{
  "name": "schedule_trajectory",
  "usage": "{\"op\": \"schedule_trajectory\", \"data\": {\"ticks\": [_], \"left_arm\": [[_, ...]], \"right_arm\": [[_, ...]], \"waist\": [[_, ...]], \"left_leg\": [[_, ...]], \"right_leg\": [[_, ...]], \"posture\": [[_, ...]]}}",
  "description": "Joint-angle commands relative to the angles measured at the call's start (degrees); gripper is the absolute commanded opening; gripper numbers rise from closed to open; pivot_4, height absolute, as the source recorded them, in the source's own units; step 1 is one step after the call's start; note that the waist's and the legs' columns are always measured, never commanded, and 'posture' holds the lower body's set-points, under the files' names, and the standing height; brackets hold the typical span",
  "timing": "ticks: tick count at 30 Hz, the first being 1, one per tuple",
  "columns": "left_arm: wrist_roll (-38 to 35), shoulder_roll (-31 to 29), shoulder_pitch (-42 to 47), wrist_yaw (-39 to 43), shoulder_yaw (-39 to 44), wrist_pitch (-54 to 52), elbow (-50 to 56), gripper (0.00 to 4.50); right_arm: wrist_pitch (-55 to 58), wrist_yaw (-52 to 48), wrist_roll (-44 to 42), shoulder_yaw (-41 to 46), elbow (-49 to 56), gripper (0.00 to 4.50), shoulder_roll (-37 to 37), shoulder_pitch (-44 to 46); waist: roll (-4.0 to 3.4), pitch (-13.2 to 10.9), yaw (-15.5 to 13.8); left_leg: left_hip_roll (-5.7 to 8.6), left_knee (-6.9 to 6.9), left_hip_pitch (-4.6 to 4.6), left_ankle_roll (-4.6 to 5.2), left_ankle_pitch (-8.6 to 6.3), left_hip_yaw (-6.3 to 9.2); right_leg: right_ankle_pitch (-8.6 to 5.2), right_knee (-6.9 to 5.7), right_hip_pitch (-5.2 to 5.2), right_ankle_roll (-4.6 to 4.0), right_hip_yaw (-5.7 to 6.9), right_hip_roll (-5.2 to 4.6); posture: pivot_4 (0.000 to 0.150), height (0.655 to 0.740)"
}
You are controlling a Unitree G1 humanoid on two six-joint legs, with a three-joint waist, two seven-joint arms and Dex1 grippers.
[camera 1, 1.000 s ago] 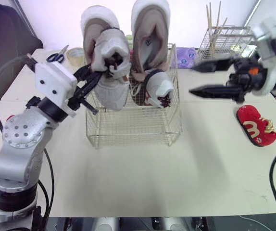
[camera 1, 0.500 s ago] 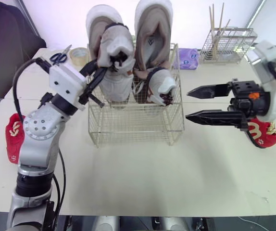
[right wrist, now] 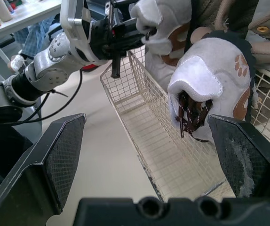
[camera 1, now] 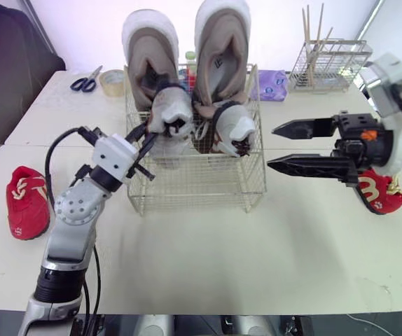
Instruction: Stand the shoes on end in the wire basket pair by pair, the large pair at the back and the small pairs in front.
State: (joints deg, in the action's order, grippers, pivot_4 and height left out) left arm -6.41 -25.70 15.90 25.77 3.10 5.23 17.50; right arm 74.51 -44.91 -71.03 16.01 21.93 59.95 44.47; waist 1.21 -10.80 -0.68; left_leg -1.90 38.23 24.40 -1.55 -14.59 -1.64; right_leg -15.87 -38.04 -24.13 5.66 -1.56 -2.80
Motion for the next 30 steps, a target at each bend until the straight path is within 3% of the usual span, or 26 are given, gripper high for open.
{"op": "schedule_trajectory", "data": {"ticks": [1,19,27,30], "left_arm": [[0.01,-0.20,-0.38,-0.19,1.02,1.00,1.60,0.12],[-8.47,-3.22,-3.97,-0.41,6.64,-16.92,13.91,0.12],[-9.22,-4.47,-4.02,-0.41,8.37,-18.75,14.62,3.92],[-10.14,-4.69,-4.27,-0.49,9.78,-20.00,15.32,3.92]], "right_arm": [[-1.98,-0.36,0.11,0.39,-0.29,4.50,0.38,1.38],[-11.42,-7.93,8.58,-5.01,-3.59,4.50,-1.86,-1.43],[-12.61,-10.18,10.08,-5.38,-4.31,4.50,-1.96,-1.65],[-13.07,-10.91,11.01,-5.70,-4.79,4.50,-2.13,-1.73]], "waist": [[0.00,0.00,-0.01],[0.00,0.00,0.52],[0.00,0.00,0.27],[0.00,0.00,0.14]], "left_leg": [[0.00,0.00,0.00,0.00,0.00,0.00],[-0.06,-0.05,-0.01,0.00,0.00,0.05],[-0.05,-0.05,-0.01,0.00,0.00,0.03],[-0.05,-0.04,0.00,0.00,0.00,0.03]], "right_leg": [[0.00,0.00,0.00,0.00,0.00,0.00],[0.00,0.01,-0.03,0.00,0.00,0.07],[0.00,0.02,-0.04,0.00,0.00,0.06],[0.00,0.02,-0.04,0.00,0.00,0.06]], "posture": [[0.150,0.7400],[0.150,0.7400],[0.150,0.7400],[0.150,0.7400]]}}
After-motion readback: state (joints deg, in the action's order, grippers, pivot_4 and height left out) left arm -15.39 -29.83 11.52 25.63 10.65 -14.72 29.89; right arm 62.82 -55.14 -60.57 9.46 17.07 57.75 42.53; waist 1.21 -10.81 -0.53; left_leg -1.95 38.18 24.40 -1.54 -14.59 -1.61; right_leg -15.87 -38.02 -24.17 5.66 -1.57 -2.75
